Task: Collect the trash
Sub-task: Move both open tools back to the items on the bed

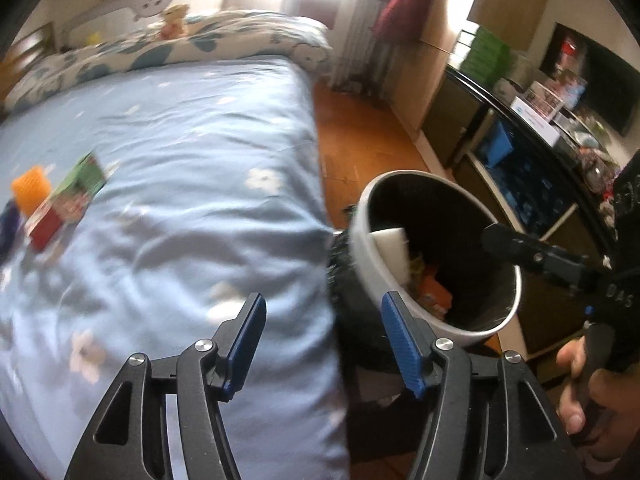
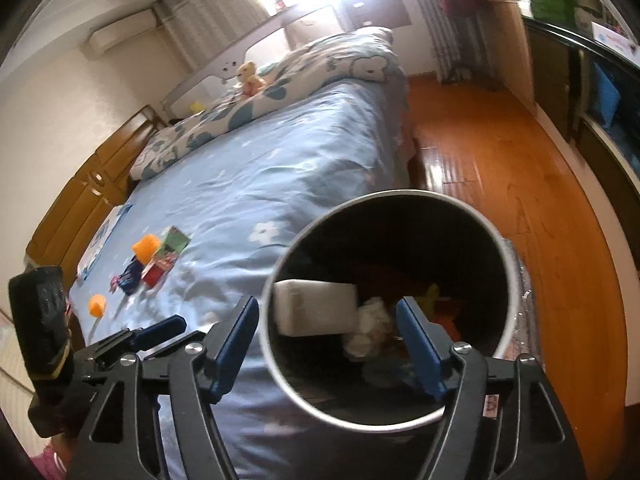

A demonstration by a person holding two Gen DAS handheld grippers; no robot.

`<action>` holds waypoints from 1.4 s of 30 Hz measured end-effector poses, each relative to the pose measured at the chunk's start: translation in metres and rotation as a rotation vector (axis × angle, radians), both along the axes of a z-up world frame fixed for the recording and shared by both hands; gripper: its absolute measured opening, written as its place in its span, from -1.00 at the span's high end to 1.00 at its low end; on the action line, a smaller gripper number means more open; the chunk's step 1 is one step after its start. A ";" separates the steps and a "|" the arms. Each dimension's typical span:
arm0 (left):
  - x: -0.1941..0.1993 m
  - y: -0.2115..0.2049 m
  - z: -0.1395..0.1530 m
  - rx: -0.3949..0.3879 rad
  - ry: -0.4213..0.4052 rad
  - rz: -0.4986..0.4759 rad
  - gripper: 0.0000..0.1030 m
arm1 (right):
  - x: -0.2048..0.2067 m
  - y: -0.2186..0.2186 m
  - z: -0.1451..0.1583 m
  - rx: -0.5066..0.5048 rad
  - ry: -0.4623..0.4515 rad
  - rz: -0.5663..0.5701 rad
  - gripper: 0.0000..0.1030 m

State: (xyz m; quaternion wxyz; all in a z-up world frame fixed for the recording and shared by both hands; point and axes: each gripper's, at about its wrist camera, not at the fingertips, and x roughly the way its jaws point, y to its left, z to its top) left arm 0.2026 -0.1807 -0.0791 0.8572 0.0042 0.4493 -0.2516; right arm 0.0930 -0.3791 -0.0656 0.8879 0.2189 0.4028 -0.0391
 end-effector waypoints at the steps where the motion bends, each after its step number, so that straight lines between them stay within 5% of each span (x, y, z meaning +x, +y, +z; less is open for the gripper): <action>1: -0.002 0.007 0.000 -0.001 0.001 0.014 -0.16 | 0.002 0.005 0.001 0.002 -0.003 0.012 -0.46; 21: -0.035 0.155 -0.002 -0.002 0.035 0.380 -0.16 | 0.074 0.139 -0.020 0.071 0.018 0.249 -0.63; 42: 0.046 0.256 -0.026 0.049 0.054 0.580 -0.16 | 0.180 0.246 -0.047 0.069 0.064 0.382 -0.63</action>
